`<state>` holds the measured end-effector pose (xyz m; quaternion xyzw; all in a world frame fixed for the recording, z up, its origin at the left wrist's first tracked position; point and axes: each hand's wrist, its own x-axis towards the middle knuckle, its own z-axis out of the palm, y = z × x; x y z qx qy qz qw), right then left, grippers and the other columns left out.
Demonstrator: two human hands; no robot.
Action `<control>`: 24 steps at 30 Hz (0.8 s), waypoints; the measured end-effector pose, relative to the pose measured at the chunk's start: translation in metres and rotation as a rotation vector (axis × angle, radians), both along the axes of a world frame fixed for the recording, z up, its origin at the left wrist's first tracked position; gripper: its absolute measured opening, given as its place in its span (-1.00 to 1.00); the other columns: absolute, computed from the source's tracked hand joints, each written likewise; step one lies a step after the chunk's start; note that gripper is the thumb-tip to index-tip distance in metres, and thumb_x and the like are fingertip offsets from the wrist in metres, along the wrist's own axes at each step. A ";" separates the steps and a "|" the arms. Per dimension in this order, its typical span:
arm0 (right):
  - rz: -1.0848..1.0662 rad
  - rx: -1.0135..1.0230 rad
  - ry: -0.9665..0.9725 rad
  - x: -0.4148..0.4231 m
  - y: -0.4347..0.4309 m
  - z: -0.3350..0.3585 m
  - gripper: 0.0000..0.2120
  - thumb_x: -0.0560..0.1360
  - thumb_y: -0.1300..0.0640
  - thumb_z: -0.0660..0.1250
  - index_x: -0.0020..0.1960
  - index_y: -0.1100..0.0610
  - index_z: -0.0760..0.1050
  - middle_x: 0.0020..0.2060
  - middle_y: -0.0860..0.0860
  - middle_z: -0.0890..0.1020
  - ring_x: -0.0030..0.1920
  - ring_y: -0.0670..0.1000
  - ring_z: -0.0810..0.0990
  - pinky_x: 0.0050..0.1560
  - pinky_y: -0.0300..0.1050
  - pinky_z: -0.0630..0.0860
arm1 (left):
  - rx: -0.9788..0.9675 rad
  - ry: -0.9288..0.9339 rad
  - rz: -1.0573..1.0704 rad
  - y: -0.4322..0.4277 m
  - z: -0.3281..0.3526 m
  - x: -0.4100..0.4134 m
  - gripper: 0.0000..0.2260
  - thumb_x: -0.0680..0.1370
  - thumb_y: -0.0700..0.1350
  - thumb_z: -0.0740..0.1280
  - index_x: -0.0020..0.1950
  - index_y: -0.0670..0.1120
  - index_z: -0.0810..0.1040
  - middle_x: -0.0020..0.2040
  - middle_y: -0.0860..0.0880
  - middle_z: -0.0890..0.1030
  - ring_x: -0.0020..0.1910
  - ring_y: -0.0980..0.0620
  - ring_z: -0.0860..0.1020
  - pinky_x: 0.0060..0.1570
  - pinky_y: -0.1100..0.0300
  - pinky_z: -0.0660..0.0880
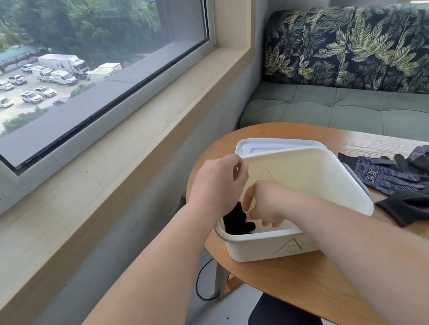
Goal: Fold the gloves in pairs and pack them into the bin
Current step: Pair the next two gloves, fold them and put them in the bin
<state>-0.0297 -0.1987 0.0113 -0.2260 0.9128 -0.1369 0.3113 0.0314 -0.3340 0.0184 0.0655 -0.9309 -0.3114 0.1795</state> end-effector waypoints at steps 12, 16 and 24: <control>-0.078 -0.071 0.455 -0.005 0.082 0.061 -0.80 0.60 0.10 0.30 -0.09 -0.11 0.65 -0.15 -0.13 0.72 -0.09 -0.01 0.68 -0.14 -0.12 0.60 | -0.344 -0.210 -0.078 0.041 0.035 -0.005 -0.77 0.70 0.11 0.20 0.13 0.08 0.61 0.05 0.06 0.64 0.07 -0.06 0.58 0.03 0.00 0.57; -0.190 -0.129 0.560 0.000 0.121 0.072 -0.77 0.56 0.03 0.33 -0.26 -0.17 0.55 -0.09 -0.13 0.70 -0.03 0.05 0.65 -0.03 0.00 0.65 | -0.399 -0.197 -0.193 0.080 0.051 -0.005 -0.75 0.74 0.08 0.19 0.25 0.03 0.60 0.21 0.06 0.58 0.21 -0.03 0.53 0.13 0.02 0.51; -0.420 -0.092 0.607 0.016 0.223 0.071 -0.86 0.52 0.06 0.34 -0.09 -0.18 0.60 0.04 -0.08 0.63 0.09 0.04 0.54 0.07 -0.05 0.52 | -0.443 -0.064 -0.400 0.170 0.049 -0.019 -0.66 0.71 0.08 0.27 0.46 0.02 0.48 0.36 -0.03 0.46 0.35 -0.08 0.43 0.27 0.02 0.44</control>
